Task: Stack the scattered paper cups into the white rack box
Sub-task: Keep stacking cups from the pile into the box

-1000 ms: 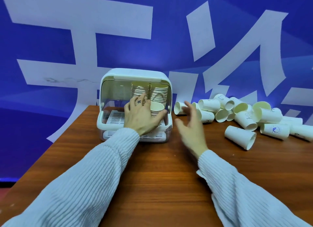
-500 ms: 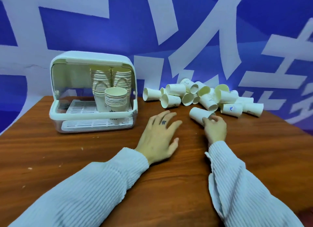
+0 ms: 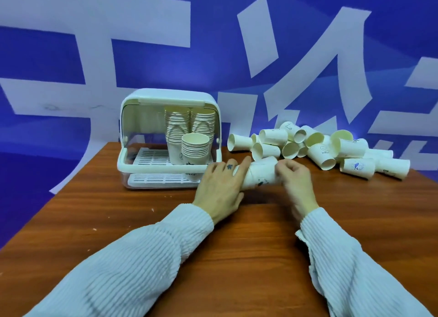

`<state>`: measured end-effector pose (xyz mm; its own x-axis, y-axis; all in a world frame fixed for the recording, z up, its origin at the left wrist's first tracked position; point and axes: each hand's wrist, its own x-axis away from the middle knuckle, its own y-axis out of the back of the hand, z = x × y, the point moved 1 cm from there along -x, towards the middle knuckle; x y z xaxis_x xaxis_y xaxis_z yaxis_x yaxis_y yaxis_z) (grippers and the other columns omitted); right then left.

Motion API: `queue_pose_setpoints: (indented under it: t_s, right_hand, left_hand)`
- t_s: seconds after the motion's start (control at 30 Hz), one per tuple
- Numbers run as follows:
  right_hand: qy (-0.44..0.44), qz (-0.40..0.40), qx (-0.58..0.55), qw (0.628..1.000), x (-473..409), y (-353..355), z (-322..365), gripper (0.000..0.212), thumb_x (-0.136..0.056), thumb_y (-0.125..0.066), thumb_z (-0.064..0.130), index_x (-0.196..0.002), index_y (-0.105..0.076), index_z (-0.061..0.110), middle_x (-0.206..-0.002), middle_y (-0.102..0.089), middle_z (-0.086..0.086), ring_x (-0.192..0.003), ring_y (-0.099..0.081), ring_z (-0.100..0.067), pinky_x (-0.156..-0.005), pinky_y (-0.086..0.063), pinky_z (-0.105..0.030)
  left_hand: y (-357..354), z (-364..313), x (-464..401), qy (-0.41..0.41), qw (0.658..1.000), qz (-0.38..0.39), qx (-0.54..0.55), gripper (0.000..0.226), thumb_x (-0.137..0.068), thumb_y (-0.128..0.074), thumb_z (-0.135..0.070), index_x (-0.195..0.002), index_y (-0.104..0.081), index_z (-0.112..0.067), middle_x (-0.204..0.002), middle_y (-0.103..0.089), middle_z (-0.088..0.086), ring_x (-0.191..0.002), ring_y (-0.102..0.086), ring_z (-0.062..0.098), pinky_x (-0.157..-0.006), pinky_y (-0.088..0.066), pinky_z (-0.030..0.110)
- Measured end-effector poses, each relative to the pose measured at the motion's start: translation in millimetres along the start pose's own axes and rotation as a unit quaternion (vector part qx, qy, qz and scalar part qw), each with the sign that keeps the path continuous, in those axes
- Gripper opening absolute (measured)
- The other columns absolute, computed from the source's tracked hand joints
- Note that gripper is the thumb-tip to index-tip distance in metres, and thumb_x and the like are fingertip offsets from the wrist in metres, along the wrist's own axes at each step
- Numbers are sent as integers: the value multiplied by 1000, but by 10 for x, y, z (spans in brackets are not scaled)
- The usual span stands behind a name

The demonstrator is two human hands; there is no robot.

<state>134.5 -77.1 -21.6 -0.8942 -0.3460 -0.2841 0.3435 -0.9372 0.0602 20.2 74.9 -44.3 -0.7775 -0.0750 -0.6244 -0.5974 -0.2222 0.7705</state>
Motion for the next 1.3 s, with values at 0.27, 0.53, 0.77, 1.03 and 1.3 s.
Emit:
queue_pose_setpoints:
  t_s: [0.27,0.53,0.77,1.03,1.3]
  right_hand:
    - [171,-7,78,982,-266,-460,545,10,-100,-60,11,-98,-67,19,-93,-67,13,-88,-62,4,-79,-46,-10]
    - [284,168,379,865,-538,-1361,783,24,-100,-56,26,-118,-72,31,-117,-75,3,-110,-66,-27,-93,-54,-45]
    - [245,327,500,764,-449,-1564,636,41,-105,-44,25,-141,-62,22,-143,-64,-4,-135,-55,-26,-98,-40,-28]
    - [248,156,277,915,-370,-1346,479,61,-99,-46,62,-152,-46,32,-133,-65,2,-123,-52,-15,-107,-44,-43]
    - [216,147,268,927,-274,-1024,151,50,-102,-47,56,-146,-51,32,-115,-65,11,-116,-56,-12,-101,-49,-42]
  left_hand:
    - [509,785,62,281,896,-162,303,85,-78,-80,-43,-149,-36,-26,-134,-57,6,-122,-49,26,-101,-45,43]
    - [665,1085,20,345,776,-269,454,78,-79,-83,-40,-140,-38,-26,-134,-54,-4,-124,-54,15,-106,-50,40]
    - [670,1213,-59,360,793,-258,418,75,-81,-83,-35,-140,-40,-21,-125,-52,-8,-116,-52,12,-100,-45,30]
    - [614,1259,-498,321,842,-213,376,80,-83,-82,-37,-148,-41,-14,-147,-51,3,-134,-46,18,-103,-30,19]
    - [237,1154,-418,260,952,21,159,82,-87,-53,-74,-147,-48,-19,-153,-45,8,-142,-36,30,-114,-29,47]
